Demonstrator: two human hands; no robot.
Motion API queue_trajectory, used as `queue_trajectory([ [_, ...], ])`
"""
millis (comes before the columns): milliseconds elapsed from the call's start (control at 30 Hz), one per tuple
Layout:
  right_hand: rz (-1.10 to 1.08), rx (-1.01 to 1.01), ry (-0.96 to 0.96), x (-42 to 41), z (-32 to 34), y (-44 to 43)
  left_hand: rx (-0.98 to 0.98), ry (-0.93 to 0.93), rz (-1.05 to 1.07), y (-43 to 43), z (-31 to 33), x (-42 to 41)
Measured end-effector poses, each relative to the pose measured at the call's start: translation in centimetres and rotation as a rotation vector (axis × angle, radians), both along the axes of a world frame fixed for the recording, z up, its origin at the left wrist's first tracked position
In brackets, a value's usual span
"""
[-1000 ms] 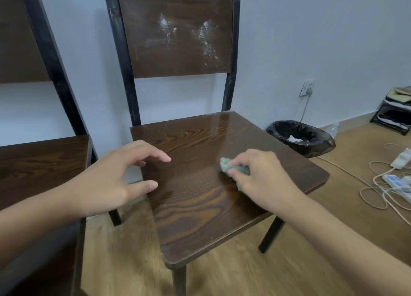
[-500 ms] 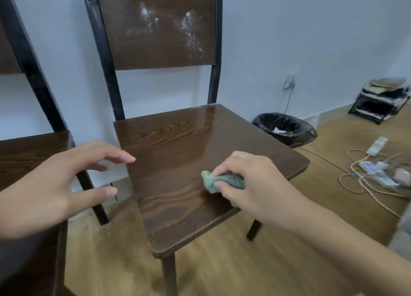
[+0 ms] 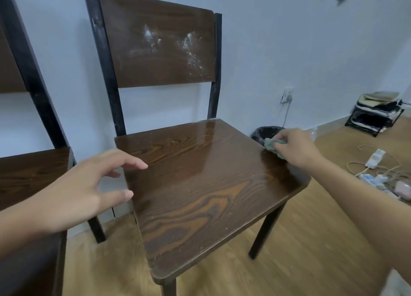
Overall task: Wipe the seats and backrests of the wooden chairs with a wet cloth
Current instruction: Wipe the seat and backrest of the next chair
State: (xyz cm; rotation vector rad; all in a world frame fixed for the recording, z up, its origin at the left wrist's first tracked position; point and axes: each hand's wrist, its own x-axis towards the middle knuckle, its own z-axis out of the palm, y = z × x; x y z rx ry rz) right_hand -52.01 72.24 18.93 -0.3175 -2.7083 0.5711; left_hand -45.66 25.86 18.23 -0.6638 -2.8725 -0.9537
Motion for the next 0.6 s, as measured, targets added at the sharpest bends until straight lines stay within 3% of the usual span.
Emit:
queue_trajectory([
  [300,0.099,-0.028,-0.026,-0.7,-1.1,-5.8,0.005,-0.031,-0.005,1.1,0.1,-0.9],
  [600,0.488,-0.123,-0.132,7.9,0.5,-16.7,0.029,-0.021,0.036,0.7,2.0,-1.2],
])
